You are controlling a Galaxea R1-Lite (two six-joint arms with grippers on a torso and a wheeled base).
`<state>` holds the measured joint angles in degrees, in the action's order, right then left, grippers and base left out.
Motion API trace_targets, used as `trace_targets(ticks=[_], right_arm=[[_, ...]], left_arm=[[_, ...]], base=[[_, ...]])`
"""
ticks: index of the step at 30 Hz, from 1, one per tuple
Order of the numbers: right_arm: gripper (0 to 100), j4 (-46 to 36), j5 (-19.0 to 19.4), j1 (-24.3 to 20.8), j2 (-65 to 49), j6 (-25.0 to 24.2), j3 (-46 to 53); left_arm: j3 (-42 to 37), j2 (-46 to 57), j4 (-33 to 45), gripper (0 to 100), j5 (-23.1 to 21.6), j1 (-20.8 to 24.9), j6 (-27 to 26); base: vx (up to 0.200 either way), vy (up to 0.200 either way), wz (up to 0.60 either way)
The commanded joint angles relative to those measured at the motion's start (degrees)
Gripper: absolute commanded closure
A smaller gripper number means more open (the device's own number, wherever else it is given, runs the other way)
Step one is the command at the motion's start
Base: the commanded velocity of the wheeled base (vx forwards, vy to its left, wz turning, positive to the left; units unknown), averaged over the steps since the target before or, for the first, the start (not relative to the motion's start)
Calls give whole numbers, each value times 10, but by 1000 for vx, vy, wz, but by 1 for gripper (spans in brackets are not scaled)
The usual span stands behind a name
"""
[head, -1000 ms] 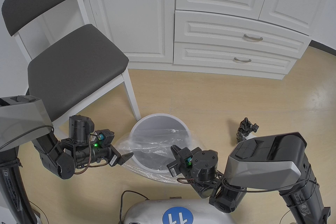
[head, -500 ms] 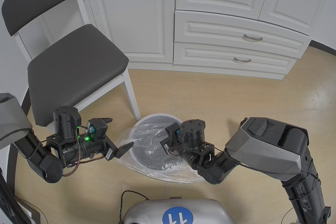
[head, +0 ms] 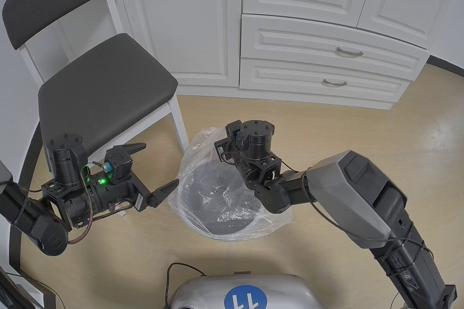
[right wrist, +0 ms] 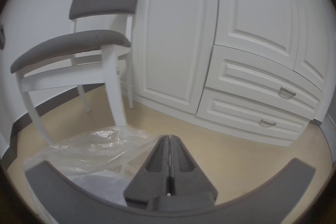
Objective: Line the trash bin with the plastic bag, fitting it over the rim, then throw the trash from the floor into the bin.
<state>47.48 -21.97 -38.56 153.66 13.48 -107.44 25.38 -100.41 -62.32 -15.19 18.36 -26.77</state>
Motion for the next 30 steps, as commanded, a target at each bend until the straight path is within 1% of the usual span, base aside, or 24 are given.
trace_targets(ticks=[1, 9, 13, 15, 16, 21, 23, 24, 25, 29, 30], right_arm=[[100, 10, -34, 2, 93, -2, -72], [100, 75, -28, -6, 99, -2, -72], [100, 114, -33, -17, 98, 0, -72], [100, 120, -34, -21, 96, 3, -72], [0, 120, -34, -21, 96, 3, -72], [0, 123, -40, -35, 74, 5, -72], [0, 125, -72, -44, 49, 9, -72], [0, 125, -77, -47, 32, 14, -60], [0, 127, -77, -49, 16, 17, -32], [0, 118, -69, -64, -97, 23, 157], [0, 118, -67, -64, -106, 24, 170]], left_arm=[[-2, 24, -2, 0, 0, -1, 0], [-3, 22, -3, 0, 1, -1, 0], [-3, 21, -3, 0, 1, 0, -1], [-3, 20, -3, 0, 2, 2, -2], [-3, 20, -3, 0, 2, 2, -2], [-9, 22, -3, 0, 2, 3, -6], [-9, 22, -3, 0, 2, 3, -6], [-9, 23, -3, 0, 2, 3, -6], [-9, 23, -3, 0, 2, 3, -6], [-10, 24, -3, 0, 2, 4, -6], [-10, 24, -3, 0, 2, 4, -6]], base=[[0, 0, 0], [0, 0, 0], [0, 0, 0], [0, 0, 0], [0, 0, 0], [0, 0, 0], [0, 0, 0], [0, 0, 0], [0, 0, 0], [0, 0, 0], [0, 0, 0]])
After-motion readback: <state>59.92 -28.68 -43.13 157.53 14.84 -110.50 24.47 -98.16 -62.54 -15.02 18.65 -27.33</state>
